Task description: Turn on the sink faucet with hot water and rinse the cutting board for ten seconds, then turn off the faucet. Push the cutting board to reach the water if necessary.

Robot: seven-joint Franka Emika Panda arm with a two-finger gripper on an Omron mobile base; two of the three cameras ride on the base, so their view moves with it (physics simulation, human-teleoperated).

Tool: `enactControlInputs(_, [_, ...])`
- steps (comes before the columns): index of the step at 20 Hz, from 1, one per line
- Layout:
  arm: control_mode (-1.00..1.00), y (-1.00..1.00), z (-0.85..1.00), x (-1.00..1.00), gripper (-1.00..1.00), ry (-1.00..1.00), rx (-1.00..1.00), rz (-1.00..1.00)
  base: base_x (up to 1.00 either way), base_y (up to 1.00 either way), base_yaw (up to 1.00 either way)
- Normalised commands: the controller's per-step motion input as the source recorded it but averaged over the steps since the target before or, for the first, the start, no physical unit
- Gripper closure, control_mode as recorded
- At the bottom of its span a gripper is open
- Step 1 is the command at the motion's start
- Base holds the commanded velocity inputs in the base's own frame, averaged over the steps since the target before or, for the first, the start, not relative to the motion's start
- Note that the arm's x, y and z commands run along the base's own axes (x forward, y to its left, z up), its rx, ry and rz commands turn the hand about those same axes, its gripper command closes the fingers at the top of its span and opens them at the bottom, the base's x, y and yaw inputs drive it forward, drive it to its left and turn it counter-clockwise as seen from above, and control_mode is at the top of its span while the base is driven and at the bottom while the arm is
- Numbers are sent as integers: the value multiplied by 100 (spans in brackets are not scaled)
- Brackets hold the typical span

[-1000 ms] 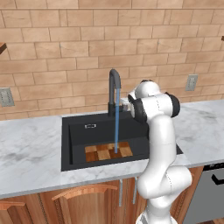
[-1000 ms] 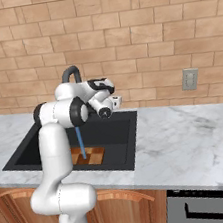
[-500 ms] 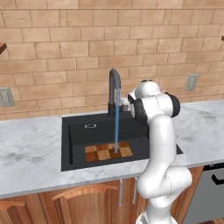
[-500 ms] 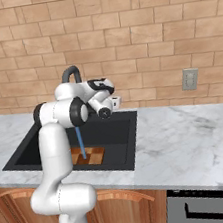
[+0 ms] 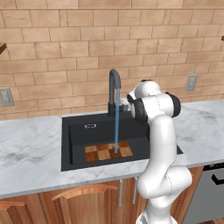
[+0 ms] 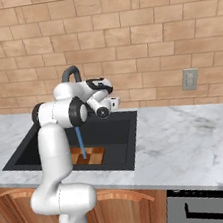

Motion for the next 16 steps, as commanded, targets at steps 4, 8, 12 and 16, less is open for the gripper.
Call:
enactControlInputs(4, [-100,-30,0,-31,100,4,0,0,0,0,0])
enactControlInputs(8, [-100,-36,-2,-38,100,4,0,0,0,0,0])
enactControlInputs(12, [-100,-38,-7,-43,100,5,0,0,0,0,0])
enactControlInputs(16, [-100,-39,-10,-54,100,7,0,0,0,0,0])
